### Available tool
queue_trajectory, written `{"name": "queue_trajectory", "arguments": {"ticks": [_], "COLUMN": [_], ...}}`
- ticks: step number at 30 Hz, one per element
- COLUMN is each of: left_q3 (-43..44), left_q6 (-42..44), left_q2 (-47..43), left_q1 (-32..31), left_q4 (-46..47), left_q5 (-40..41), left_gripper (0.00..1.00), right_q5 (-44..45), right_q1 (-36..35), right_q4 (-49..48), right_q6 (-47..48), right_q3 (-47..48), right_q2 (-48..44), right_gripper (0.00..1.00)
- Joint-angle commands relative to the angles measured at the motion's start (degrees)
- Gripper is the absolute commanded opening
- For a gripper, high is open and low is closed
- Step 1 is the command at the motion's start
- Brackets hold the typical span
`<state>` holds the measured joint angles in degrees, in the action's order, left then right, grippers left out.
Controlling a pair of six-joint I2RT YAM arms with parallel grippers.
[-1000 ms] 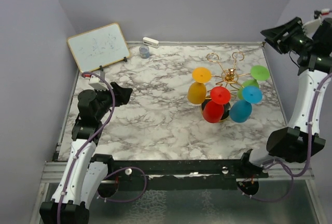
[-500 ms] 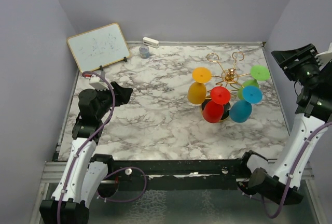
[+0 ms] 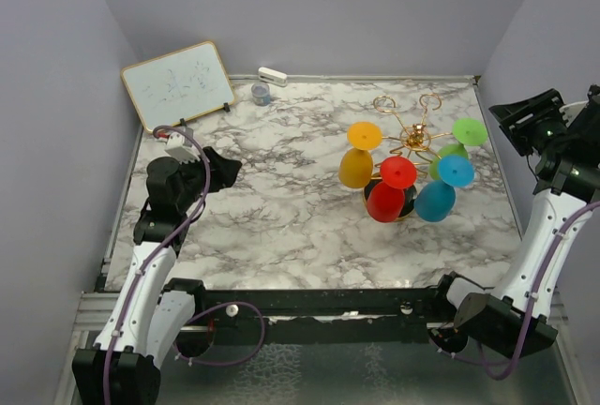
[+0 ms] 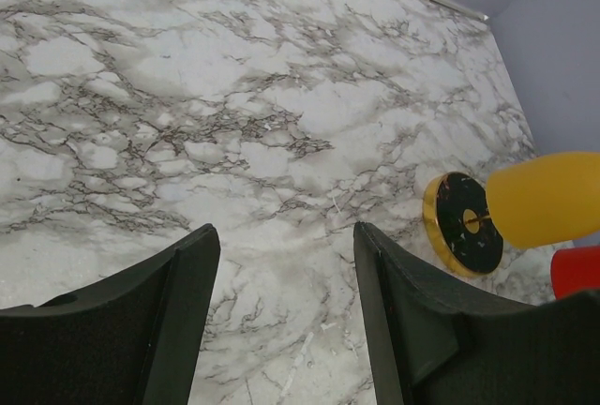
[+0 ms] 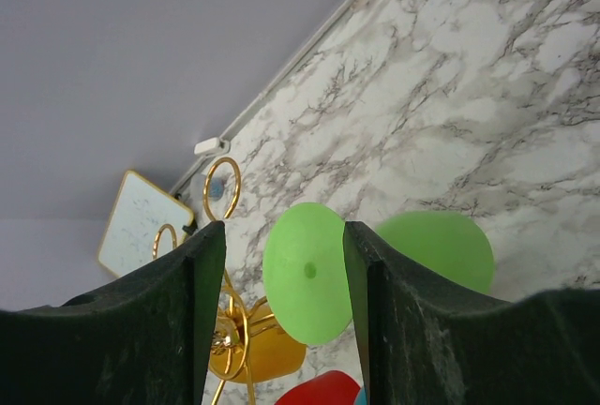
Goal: Take the wine glass off the wine glass rack
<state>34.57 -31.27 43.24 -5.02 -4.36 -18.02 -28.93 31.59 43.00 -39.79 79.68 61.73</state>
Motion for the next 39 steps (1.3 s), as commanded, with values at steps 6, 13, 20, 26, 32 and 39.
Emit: {"name": "queue_trajectory", "arguments": {"ticks": [6, 13, 20, 26, 32, 39], "left_q3": [0.2, 0.0, -0.3, -0.3, -0.3, -0.4], "left_q6": [-1.3, -2.6, -3.5, -3.8, -4.0, -4.0], "left_q2": [4.4, 6.2, 6.6, 7.3, 7.6, 7.7], "left_q1": [-0.3, -0.3, -0.3, -0.3, -0.4, -0.3], "left_q4": [1.7, 2.8, 3.6, 3.9, 3.9, 4.0], "left_q5": [-1.3, -2.5, -3.4, -3.7, -3.9, -3.9], "left_gripper": [0.61, 0.60, 0.60, 0.60, 0.59, 0.59], "right_q5": [-2.4, -4.0, -8.2, -7.6, -6.9, -6.8], "right_q1": [0.6, 0.7, 0.7, 0.7, 0.7, 0.7], "right_q4": [-1.2, -2.6, -7.7, -7.5, -6.7, -6.7], "right_q6": [0.9, 1.4, 0.3, 0.5, 0.2, -0.7], "right_q3": [-3.2, -7.7, -13.6, -14.1, -14.4, -14.3], "right_q2": [0.4, -1.3, -3.8, -4.9, -5.6, -6.0], "right_gripper": [0.54, 0.53, 0.50, 0.42, 0.28, 0.19]}}
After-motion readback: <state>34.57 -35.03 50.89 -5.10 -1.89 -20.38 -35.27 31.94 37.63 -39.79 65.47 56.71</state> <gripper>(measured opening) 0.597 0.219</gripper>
